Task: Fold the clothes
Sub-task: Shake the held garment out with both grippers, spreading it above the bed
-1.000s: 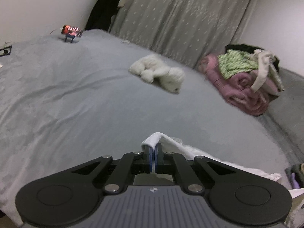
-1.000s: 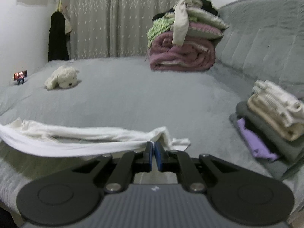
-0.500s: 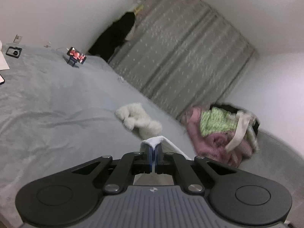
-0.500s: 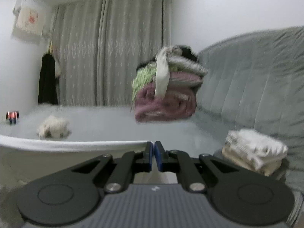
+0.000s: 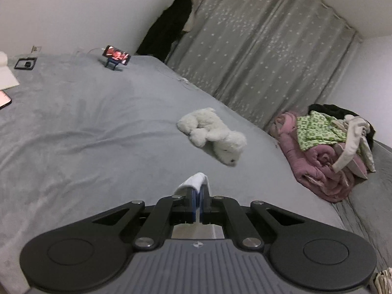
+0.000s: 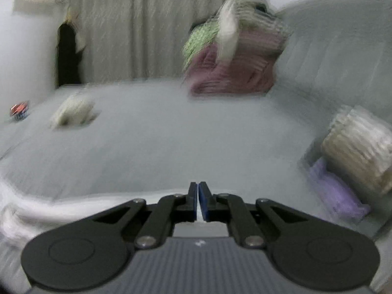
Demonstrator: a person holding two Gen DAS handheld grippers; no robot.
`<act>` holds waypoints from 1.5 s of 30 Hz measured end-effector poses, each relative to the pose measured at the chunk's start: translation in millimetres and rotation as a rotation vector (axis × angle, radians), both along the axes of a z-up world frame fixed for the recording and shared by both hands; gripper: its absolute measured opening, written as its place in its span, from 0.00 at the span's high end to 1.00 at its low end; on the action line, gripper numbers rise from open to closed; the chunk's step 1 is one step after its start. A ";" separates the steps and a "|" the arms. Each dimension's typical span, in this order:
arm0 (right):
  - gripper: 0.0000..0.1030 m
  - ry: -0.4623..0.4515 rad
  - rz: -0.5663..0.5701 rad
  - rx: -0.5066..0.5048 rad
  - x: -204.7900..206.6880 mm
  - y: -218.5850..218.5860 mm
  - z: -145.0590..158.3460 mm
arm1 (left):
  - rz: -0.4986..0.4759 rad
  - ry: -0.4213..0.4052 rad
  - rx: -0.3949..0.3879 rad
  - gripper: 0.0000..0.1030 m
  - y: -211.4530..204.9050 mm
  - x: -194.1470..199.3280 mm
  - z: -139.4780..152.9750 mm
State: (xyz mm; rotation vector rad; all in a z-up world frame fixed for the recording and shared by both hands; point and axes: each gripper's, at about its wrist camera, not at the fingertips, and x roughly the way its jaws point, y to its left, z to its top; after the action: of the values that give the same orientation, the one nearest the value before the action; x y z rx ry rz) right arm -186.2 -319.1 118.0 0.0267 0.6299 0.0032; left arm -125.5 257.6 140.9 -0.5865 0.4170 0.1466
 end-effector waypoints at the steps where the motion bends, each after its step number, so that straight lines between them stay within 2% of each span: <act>1: 0.90 0.025 0.049 -0.024 -3.1 6.8 -9.8 | 0.009 -0.006 0.002 0.99 1.0 -1.2 0.1; 2: 0.84 0.047 0.099 -0.052 -6.7 13.6 -19.0 | 0.019 -0.012 0.003 0.99 3.0 -2.3 0.4; 5: 0.71 0.107 0.231 -0.122 -18.0 27.6 -34.8 | 0.039 -0.030 -0.021 0.99 7.3 -4.2 0.3; 10: 0.62 0.137 0.427 -0.260 -53.7 46.0 -40.1 | 0.062 -0.023 -0.025 0.99 7.1 -3.8 -3.6; 12: 0.62 0.148 0.487 -0.315 -65.1 51.8 -40.6 | 0.064 -0.021 -0.026 0.99 7.1 -4.5 -4.7; 15: 0.66 0.187 0.535 -0.400 -73.0 59.6 -51.0 | 0.072 -0.025 -0.025 0.99 7.4 -5.5 -2.7; 18: 0.85 0.236 0.526 -0.448 -67.4 60.9 -65.6 | 0.080 -0.027 -0.032 0.99 9.4 -6.4 -2.9; 22: 0.95 0.284 0.514 -0.497 -60.9 63.4 -80.8 | 0.085 -0.029 -0.042 0.99 13.4 -9.2 -3.5; 25: 0.95 0.195 0.431 -0.512 -65.2 57.5 -64.4 | 0.081 -0.043 -0.045 0.99 15.1 -11.1 0.6; 30: 0.95 -0.045 0.194 -0.393 -62.4 22.5 4.9 | 0.065 -0.055 -0.050 0.99 11.5 -2.9 8.8; 33: 0.95 -0.140 0.073 -0.357 -56.1 5.9 33.6 | 0.054 -0.055 -0.047 0.99 7.3 5.3 12.9; 36: 0.95 -0.192 -0.021 -0.307 -47.5 -11.0 53.0 | 0.041 -0.049 -0.041 0.99 3.0 19.7 20.5; 41: 0.95 -0.259 -0.155 -0.287 -20.7 -31.0 71.5 | 0.011 -0.056 0.004 0.99 -10.4 46.0 37.1; 45: 0.95 -0.271 -0.189 -0.263 14.8 -39.3 77.1 | -0.011 -0.048 0.043 0.99 -23.3 75.2 50.6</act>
State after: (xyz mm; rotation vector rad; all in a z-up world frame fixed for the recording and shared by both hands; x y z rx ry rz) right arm -171.4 -358.4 195.1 -0.1666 0.3511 -0.2547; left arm -50.3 234.2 191.5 -0.5443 0.3694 0.1300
